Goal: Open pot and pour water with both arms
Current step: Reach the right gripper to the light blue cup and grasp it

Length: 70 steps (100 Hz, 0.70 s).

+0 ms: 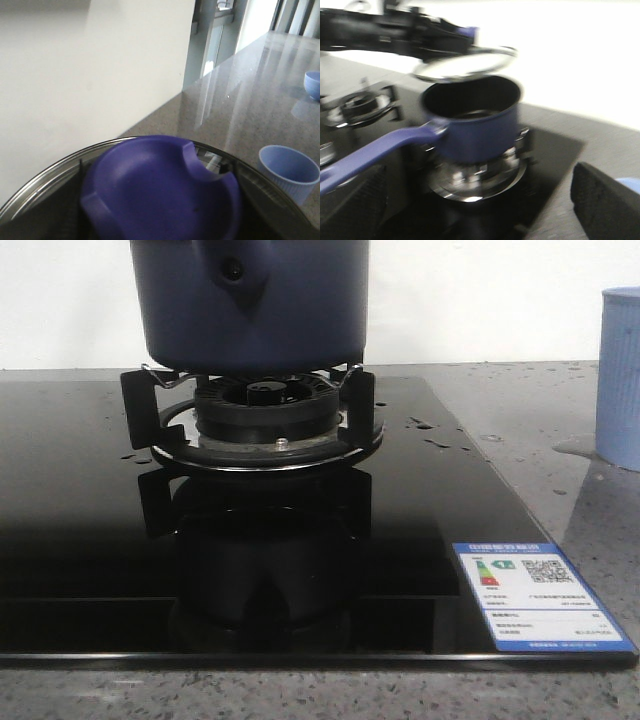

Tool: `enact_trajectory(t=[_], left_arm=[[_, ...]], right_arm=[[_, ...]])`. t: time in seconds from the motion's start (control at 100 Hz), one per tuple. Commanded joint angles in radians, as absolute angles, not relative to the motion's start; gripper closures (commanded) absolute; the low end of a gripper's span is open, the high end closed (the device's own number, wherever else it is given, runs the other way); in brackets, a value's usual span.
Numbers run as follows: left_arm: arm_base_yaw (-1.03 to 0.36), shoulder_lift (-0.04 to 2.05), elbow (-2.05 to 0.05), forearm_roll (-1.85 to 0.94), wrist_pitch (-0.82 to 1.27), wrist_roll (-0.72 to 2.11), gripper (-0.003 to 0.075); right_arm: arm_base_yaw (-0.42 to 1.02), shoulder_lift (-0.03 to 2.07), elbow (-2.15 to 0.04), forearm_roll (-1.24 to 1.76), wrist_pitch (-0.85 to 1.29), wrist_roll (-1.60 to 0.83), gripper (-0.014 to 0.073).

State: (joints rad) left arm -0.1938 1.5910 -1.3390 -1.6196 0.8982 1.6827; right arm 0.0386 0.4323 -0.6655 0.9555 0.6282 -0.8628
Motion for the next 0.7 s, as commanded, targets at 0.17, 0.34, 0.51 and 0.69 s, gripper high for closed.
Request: enact_trajectory(t=[0.17, 0.34, 0.51, 0.69], left_arm=[[-0.114, 1.392, -1.384, -1.715, 0.954, 1.617, 0.0426], [-0.088, 1.304, -1.384, -1.707, 0.957, 1.585, 0.0426], [-0.088, 1.245, -1.384, -1.707, 0.958, 1.583, 0.0426], [-0.088, 1.216, -1.384, -1.707, 0.958, 1.583, 0.0426]], right_arm=[[0.031, 0.450, -0.695, 0.758, 0.318, -0.875, -0.0059], [0.031, 0.452, -0.668, 0.726, 0.199, -0.875, -0.0059], [0.031, 0.489, -0.576, 0.766, 0.190, -0.874, -0.0059], [0.031, 0.562, -0.463, 0.819, 0.100, -0.874, -0.0059]])
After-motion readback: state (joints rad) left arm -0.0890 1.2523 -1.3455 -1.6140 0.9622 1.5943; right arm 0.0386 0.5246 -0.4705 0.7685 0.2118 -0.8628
